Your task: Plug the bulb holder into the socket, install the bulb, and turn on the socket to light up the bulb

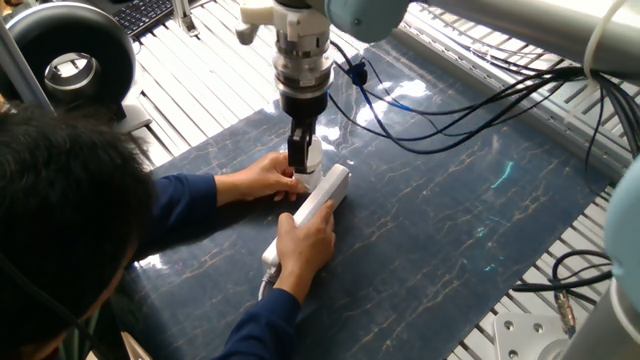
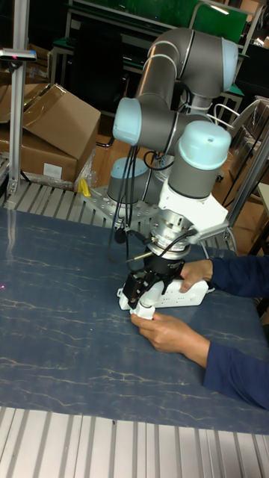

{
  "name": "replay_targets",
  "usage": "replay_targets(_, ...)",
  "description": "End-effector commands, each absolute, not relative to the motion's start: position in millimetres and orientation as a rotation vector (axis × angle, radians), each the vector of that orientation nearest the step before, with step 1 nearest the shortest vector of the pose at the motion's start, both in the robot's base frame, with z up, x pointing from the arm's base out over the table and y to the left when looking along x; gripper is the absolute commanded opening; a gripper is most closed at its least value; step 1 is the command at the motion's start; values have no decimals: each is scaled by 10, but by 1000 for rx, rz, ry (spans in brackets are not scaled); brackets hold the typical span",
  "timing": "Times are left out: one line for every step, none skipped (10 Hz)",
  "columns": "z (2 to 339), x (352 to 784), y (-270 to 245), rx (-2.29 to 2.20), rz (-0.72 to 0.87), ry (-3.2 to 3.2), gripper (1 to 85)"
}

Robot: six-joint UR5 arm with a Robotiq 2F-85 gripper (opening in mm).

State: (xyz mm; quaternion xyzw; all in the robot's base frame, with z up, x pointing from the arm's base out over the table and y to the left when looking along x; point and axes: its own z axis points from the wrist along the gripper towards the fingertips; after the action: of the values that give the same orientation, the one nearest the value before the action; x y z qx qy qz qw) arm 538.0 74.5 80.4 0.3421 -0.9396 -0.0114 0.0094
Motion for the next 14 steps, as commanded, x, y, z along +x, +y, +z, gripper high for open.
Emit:
replay_targets(784,5333,845,1114,-30,-2944,783)
replay_targets(770,5337,815,1194,7,-2916,740)
replay_targets(767,5332,816,1253,23,-2895,720)
replay_targets(783,5314,808,1311,36,-2863,720)
replay_targets(800,5297,810,1337,35,-2845,720)
replay_targets(801,5308,795,1390,45,-2821,720)
replay_targets(801,5312,775,1444,57,-2790,707)
replay_targets(802,5332,766,1506,68,-2762,687)
replay_targets(802,5331,761,1547,70,-2737,670)
replay_targets(803,5331,756,1580,72,-2716,667)
replay_targets(802,5335,763,1612,70,-2700,667)
replay_targets(802,5343,773,1650,66,-2682,660)
replay_targets(802,5343,789,1676,59,-2670,653)
replay_targets(801,5355,809,1698,53,-2664,627)
